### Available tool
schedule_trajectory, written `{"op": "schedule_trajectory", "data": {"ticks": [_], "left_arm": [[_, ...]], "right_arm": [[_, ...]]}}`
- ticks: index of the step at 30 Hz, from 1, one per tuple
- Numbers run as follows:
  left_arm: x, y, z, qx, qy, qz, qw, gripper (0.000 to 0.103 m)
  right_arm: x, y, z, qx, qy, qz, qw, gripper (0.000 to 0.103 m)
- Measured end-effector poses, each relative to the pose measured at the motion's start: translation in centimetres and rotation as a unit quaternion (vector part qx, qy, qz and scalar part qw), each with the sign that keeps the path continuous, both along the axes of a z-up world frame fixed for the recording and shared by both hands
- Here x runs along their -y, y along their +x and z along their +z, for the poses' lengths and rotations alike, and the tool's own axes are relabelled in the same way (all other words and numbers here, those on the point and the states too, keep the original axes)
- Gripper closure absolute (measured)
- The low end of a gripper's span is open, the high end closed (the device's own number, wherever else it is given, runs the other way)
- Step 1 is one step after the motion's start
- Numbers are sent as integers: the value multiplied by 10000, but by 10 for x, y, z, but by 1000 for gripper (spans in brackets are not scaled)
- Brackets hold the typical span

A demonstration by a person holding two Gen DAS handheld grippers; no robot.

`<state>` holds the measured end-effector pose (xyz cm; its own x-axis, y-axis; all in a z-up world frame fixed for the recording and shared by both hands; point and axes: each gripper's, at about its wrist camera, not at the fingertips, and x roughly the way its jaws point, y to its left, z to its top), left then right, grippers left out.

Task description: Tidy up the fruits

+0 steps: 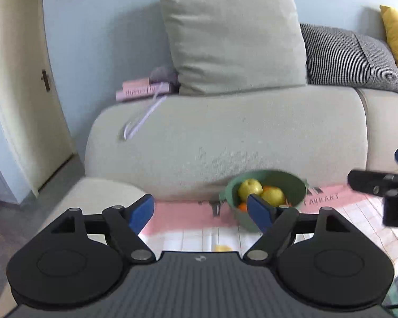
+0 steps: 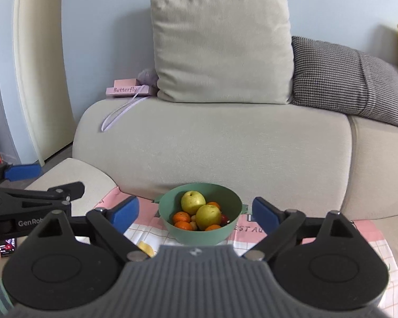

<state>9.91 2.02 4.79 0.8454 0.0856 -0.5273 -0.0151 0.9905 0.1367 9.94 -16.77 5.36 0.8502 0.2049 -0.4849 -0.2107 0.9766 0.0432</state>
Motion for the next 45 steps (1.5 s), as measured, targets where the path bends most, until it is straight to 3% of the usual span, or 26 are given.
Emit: {"op": "schedule_trajectory", "data": {"ticks": [4,8,24,45], "left_arm": [[1,-2,-18,-271,-25,99,9996,9],[9,-2,-33,-556,8,48,9984,9],[26,18,-72,-1276,-2,-207,9916,9],[21,18,-70,-1316,-124,-159,9911,9]], "right_arm": [[1,-15,-13,101,-107,-210,9997,14],[5,-20,-28,-127,-32,-206,9997,14],[15,2,-76,-635,-178,-350,9972,14],[7,1,-82,-646,-292,-306,9970,14]]}}
